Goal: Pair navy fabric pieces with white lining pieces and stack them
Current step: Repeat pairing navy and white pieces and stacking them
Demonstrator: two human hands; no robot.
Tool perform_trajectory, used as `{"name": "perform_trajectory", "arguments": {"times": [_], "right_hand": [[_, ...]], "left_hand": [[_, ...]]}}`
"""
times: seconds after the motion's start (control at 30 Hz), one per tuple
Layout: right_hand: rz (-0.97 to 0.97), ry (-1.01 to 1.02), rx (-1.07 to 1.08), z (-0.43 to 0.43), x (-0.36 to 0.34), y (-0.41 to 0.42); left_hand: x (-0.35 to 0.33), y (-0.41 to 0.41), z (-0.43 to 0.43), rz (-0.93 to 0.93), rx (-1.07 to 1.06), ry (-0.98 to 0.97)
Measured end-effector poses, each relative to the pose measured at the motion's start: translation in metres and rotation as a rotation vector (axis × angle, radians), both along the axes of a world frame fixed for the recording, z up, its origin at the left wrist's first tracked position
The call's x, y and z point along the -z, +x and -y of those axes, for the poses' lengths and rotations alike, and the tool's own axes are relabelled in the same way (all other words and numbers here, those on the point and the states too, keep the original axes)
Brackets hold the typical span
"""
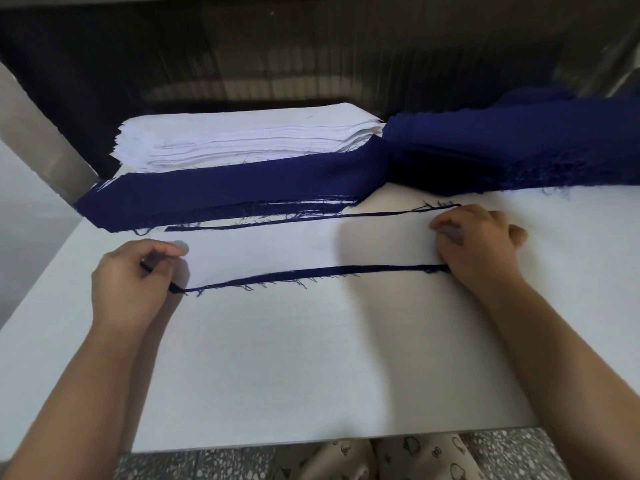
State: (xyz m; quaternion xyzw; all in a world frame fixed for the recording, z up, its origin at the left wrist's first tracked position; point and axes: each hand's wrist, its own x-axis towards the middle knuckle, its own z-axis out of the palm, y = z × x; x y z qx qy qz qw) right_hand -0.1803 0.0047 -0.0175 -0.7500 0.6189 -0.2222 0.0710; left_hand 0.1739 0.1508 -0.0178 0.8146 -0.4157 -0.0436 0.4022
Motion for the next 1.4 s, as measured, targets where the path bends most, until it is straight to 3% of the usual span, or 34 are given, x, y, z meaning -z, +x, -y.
{"name": "perform_trajectory", "arguments": {"times": [0.13,0.23,0.47,0.63,0.83,0.93,1.1,1.27,1.4], "right_hand": [[0.068,-0.188,-0.027,0.002,-0.013,0.010],[0.099,-0.302,-0.039,0.014,-0.029,0.015],[-0.119,-0.165,-0.025,0.068,-0.056,0.024],[-0.165,-0.166,-0.026,0.079,-0.058,0.024],[0.040,-0.128,-0.111,0.087,-0.069,0.015],[0.052,-0.077,-0.140,0.094,-0.076,0.011],[0.215,-0.048,-0.051,0.100,-0.082,0.010],[0.425,0.020,-0.002,0.101,-0.081,0.004],[0.473,0.060,-0.009,0.102,-0.083,0.003]], "left_hand": [[-0.008,-0.011,0.012,0.094,0.010,-0.060],[-0.015,-0.019,0.029,0.029,0.027,-0.102],[-0.026,-0.056,0.088,-0.222,0.084,-0.140],[-0.020,-0.099,0.122,-0.208,0.178,-0.096],[-0.017,-0.114,0.132,-0.130,0.211,-0.031],[-0.018,-0.115,0.124,-0.186,0.233,-0.088],[-0.022,-0.113,0.118,-0.282,0.244,-0.192],[-0.017,-0.111,0.121,-0.254,0.171,-0.135],[-0.016,-0.109,0.122,-0.241,0.131,-0.117]]}}
